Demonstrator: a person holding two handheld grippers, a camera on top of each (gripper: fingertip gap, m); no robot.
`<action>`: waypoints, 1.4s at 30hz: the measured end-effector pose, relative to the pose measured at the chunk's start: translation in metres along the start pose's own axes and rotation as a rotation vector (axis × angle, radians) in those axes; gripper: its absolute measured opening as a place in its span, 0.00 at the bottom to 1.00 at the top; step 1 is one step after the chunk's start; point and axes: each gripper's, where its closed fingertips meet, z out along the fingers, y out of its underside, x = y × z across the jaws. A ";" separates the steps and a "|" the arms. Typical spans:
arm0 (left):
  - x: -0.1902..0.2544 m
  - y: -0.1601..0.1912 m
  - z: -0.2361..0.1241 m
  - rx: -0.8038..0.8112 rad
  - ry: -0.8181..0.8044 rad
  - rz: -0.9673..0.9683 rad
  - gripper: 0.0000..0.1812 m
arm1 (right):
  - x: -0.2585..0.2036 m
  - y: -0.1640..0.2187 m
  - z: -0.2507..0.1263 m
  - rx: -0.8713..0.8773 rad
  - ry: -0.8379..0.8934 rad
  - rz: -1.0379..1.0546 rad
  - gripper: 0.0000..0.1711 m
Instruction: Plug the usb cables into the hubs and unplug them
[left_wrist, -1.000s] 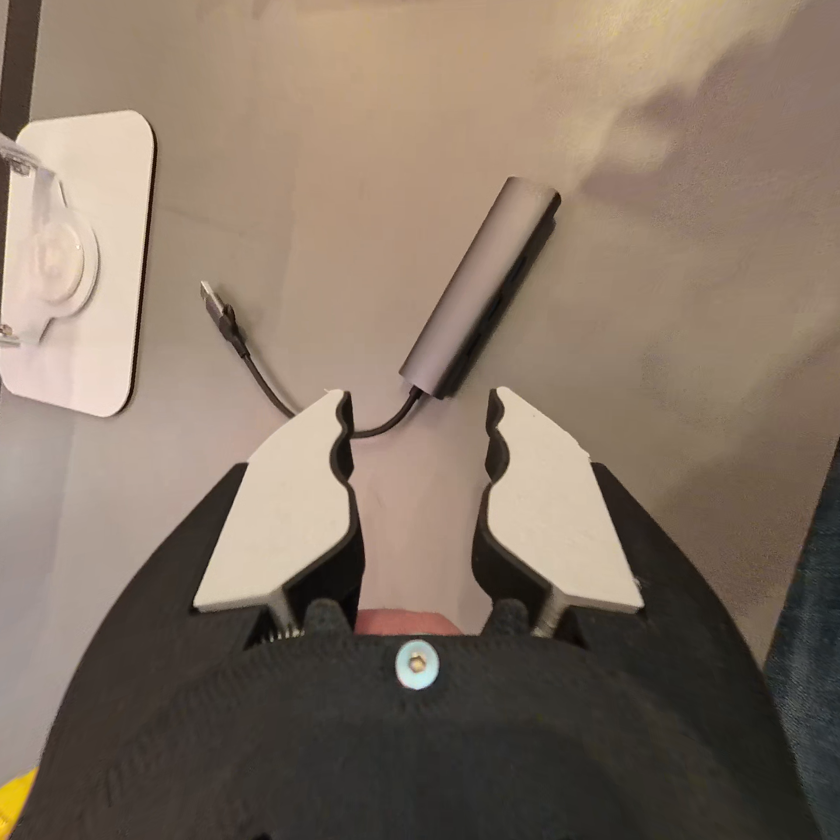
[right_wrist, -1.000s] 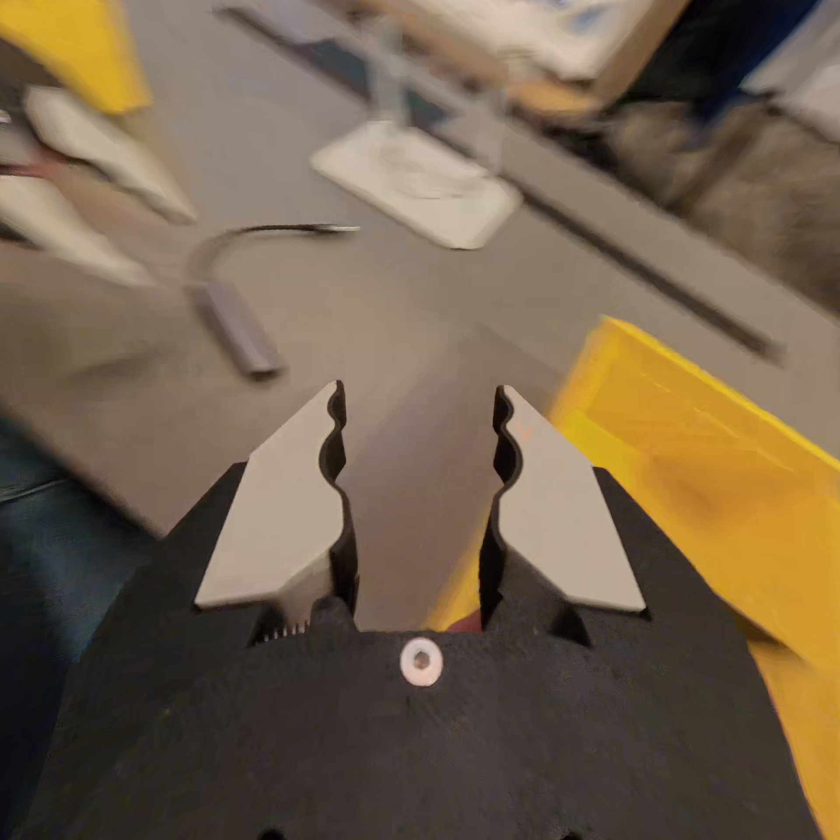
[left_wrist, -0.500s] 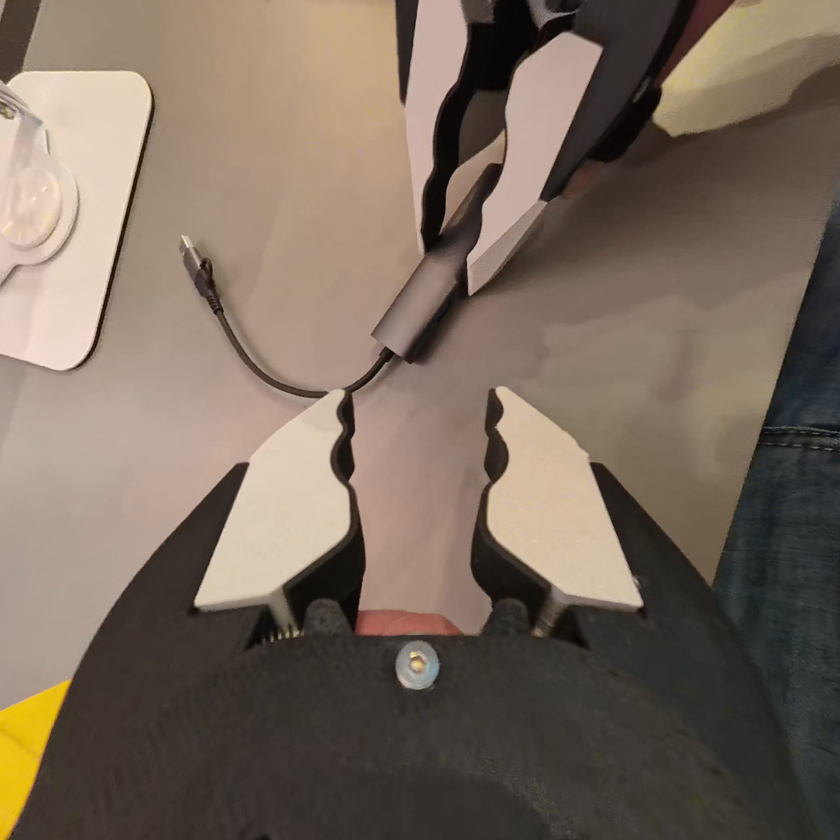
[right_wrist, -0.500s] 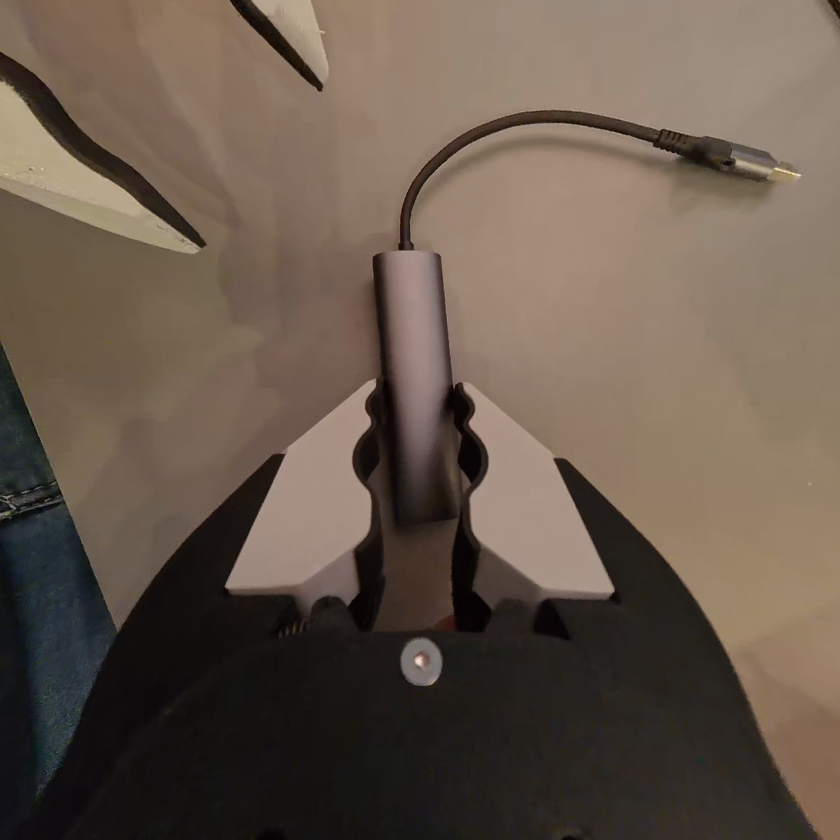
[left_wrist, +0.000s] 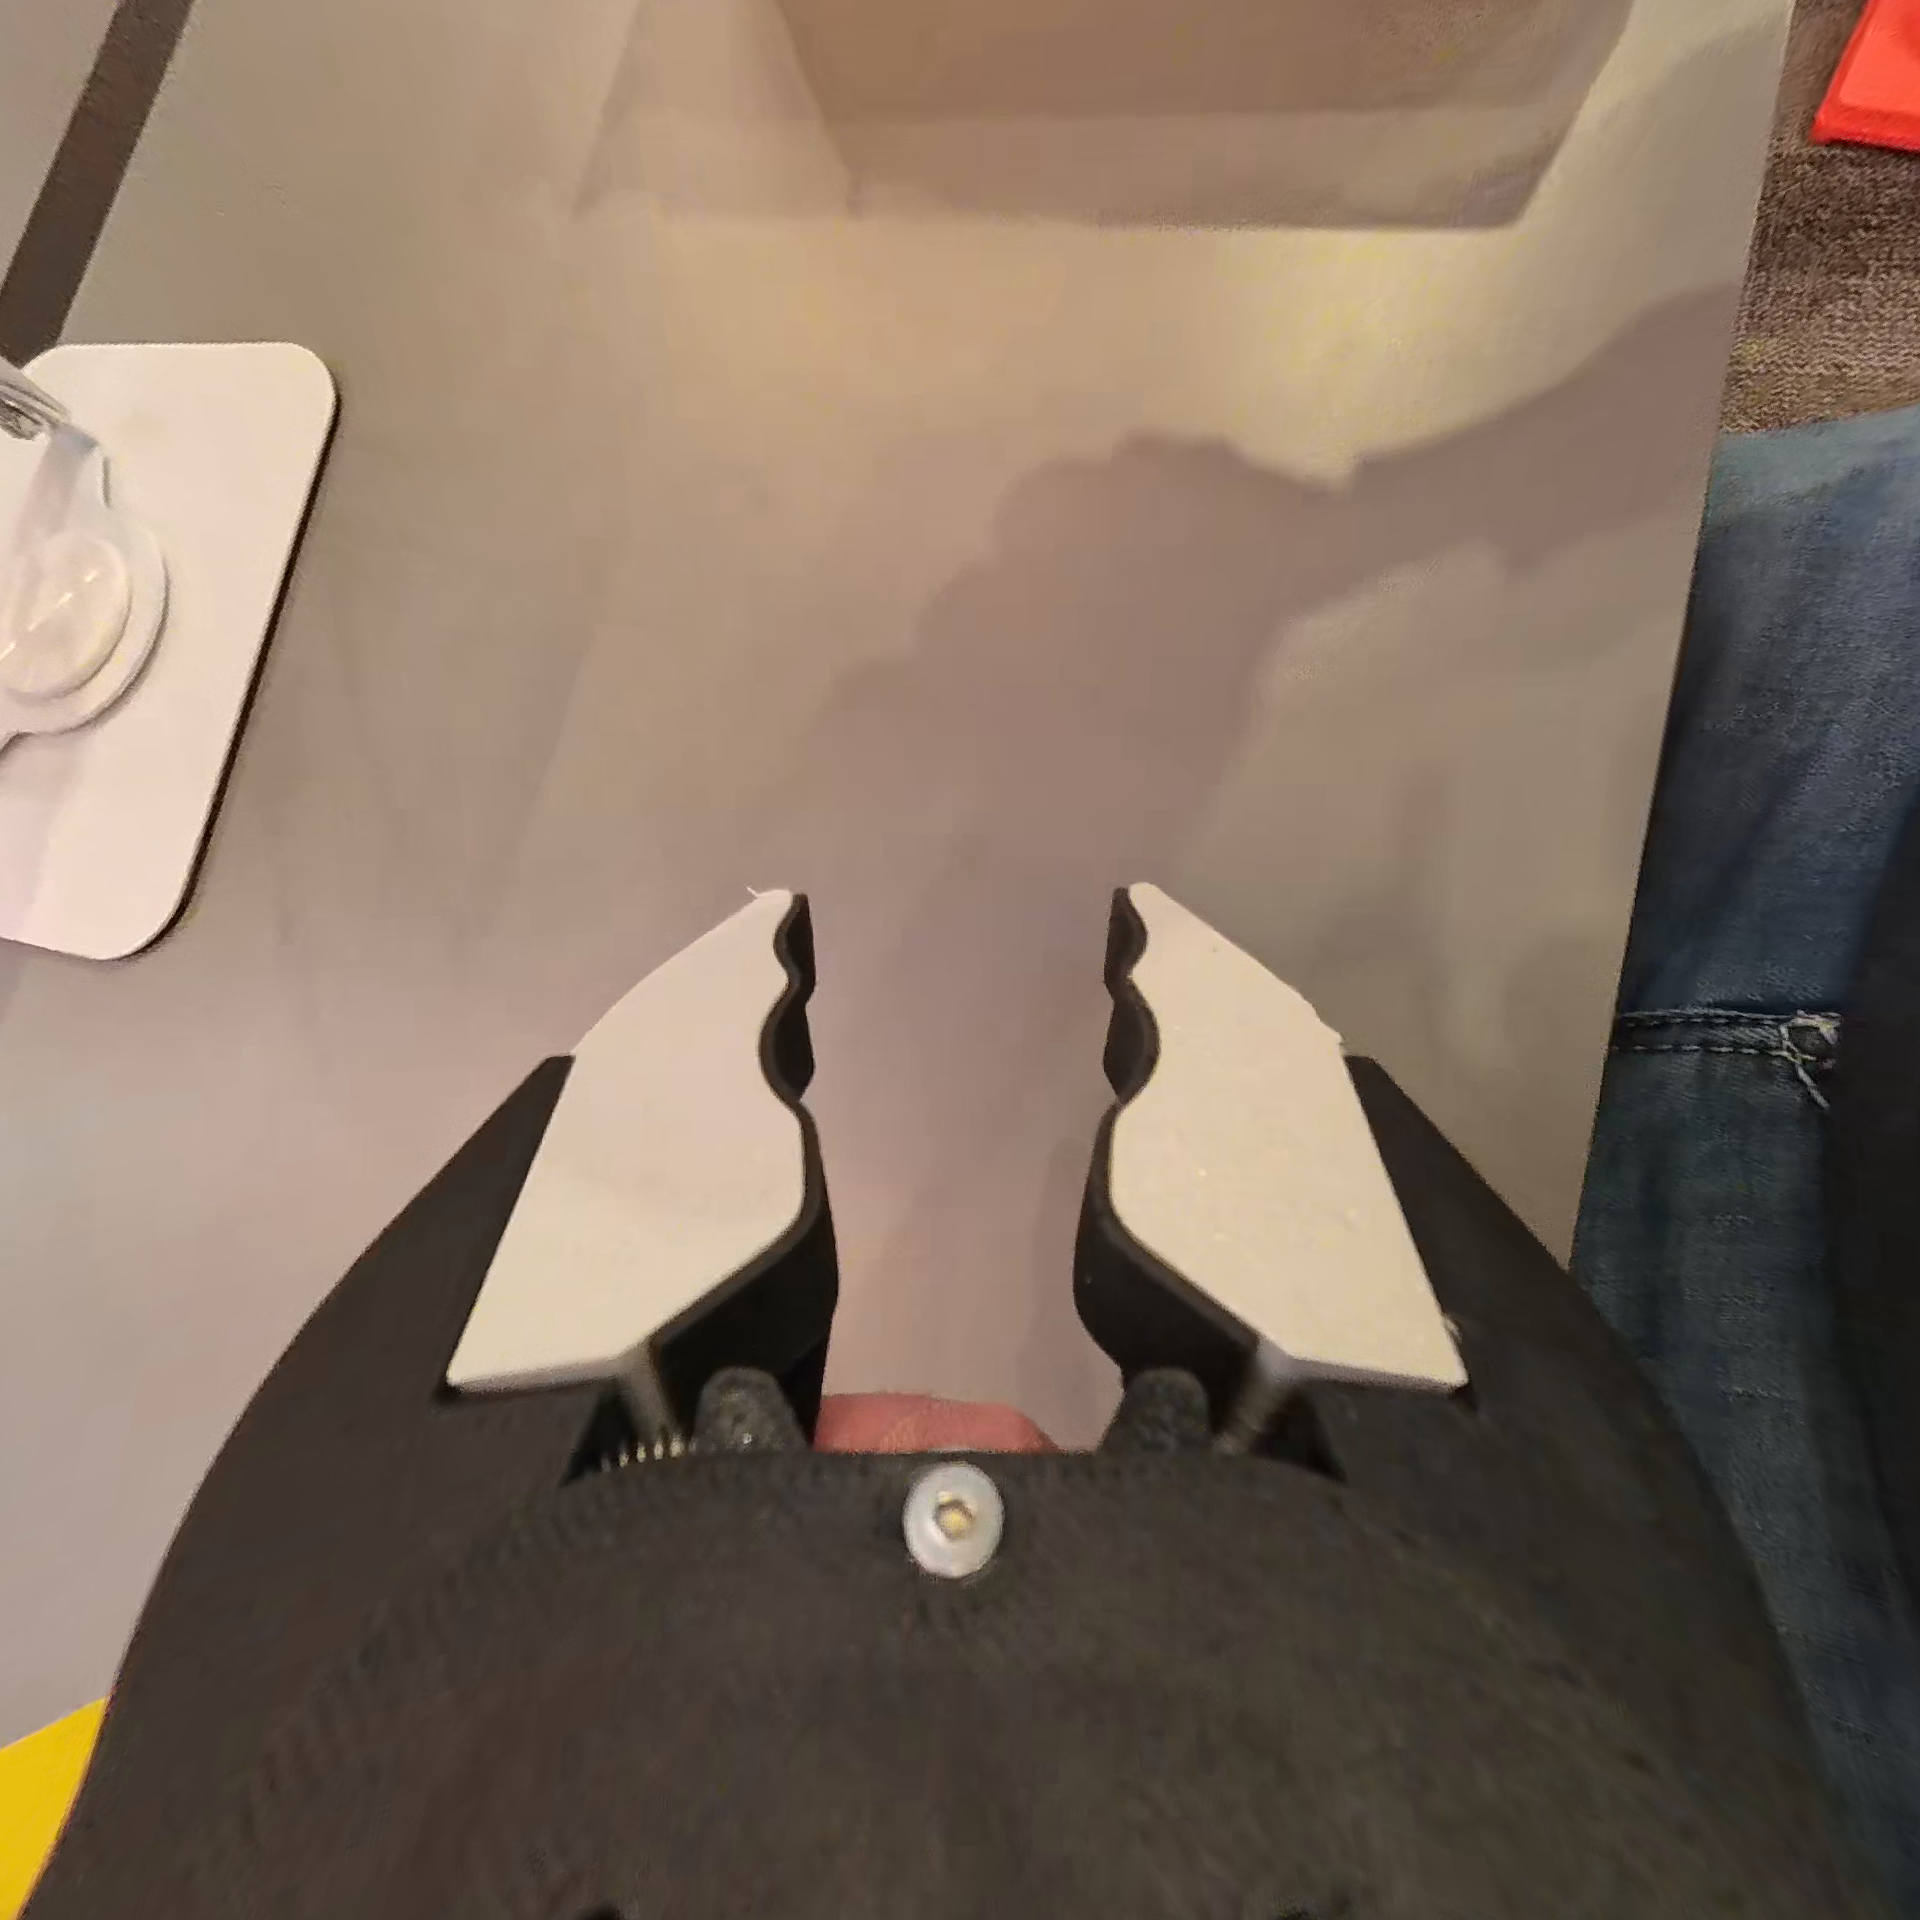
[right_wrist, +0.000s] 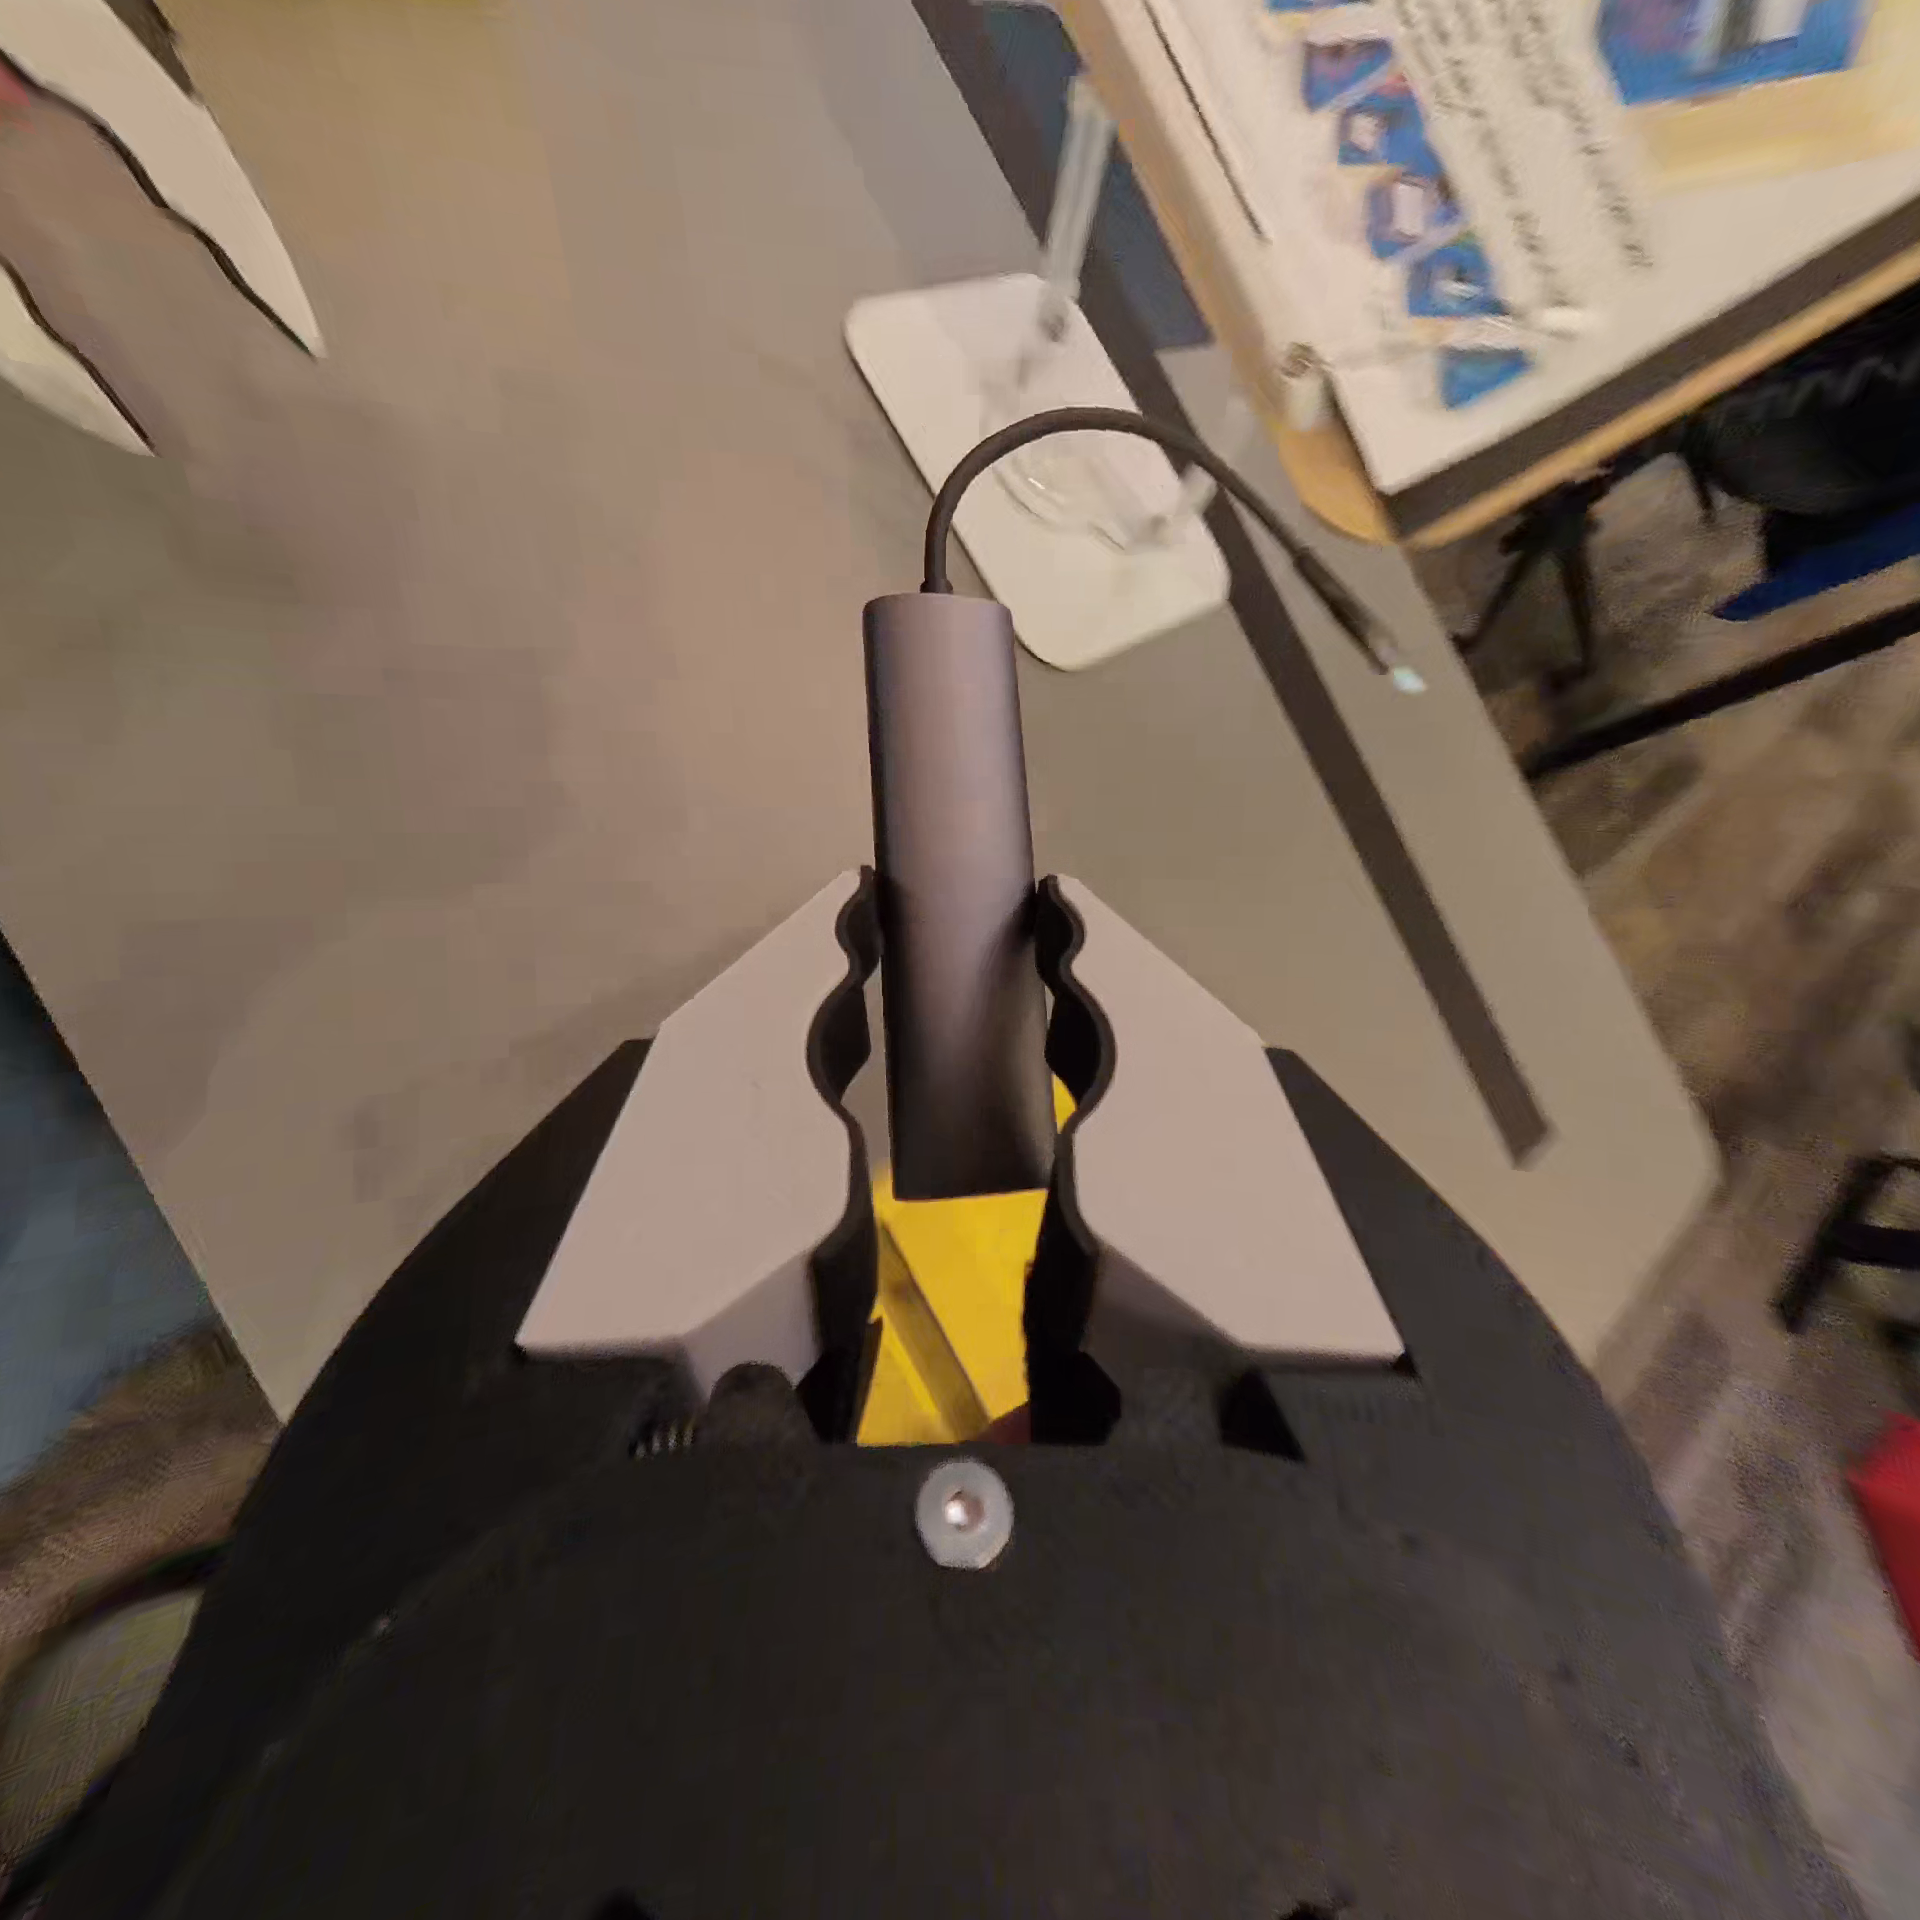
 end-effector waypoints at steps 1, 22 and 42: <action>0.001 0.001 0.002 -0.007 0.003 -0.003 0.30 | 0.016 0.010 -0.016 -0.019 0.021 -0.030 0.16; 0.007 0.013 0.030 -0.079 0.013 0.023 0.30 | 0.048 0.271 0.025 -0.834 -0.489 -0.094 0.16; -0.126 0.069 -0.150 -0.141 -0.586 -0.022 0.29 | 0.059 0.161 0.000 -0.596 -0.030 -0.083 0.29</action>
